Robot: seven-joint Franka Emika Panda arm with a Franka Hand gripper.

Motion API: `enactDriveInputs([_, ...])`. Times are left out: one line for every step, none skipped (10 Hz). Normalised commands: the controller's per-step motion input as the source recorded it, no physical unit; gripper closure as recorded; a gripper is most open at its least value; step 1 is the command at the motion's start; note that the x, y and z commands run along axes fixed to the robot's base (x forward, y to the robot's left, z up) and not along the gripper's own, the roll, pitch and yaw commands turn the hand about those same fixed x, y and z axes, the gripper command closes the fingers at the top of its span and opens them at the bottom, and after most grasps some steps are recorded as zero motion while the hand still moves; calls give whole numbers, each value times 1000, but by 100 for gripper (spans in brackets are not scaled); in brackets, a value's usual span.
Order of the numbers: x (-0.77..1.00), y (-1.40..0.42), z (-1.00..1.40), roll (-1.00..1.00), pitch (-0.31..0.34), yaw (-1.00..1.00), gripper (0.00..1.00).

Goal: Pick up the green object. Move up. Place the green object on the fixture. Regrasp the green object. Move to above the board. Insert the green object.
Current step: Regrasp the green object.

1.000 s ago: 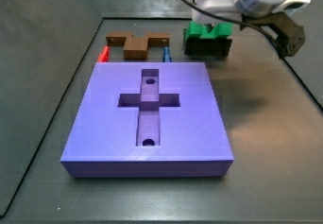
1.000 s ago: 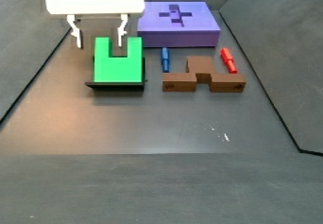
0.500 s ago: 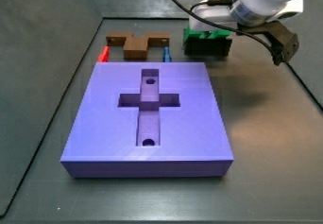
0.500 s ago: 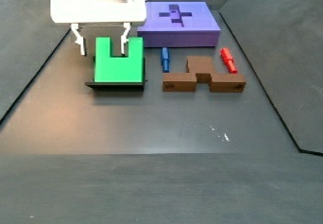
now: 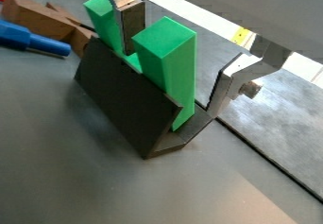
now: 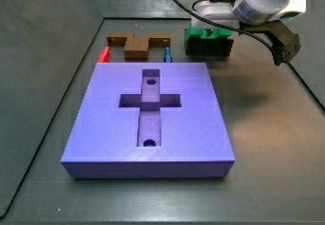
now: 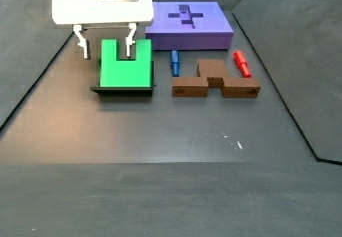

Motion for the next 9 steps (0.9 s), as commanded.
enactDriveInputs([0, 0, 0, 0, 0, 0, 0])
enactDriveInputs([0, 0, 0, 0, 0, 0, 100])
enactDriveInputs([0, 0, 0, 0, 0, 0, 100])
enactDriveInputs([0, 0, 0, 0, 0, 0, 100])
enactDriveInputs([0, 0, 0, 0, 0, 0, 100])
enactDriveInputs([0, 0, 0, 0, 0, 0, 100])
enactDriveInputs([0, 0, 0, 0, 0, 0, 100])
enactDriveInputs([0, 0, 0, 0, 0, 0, 100])
enactDriveInputs([0, 0, 0, 0, 0, 0, 100])
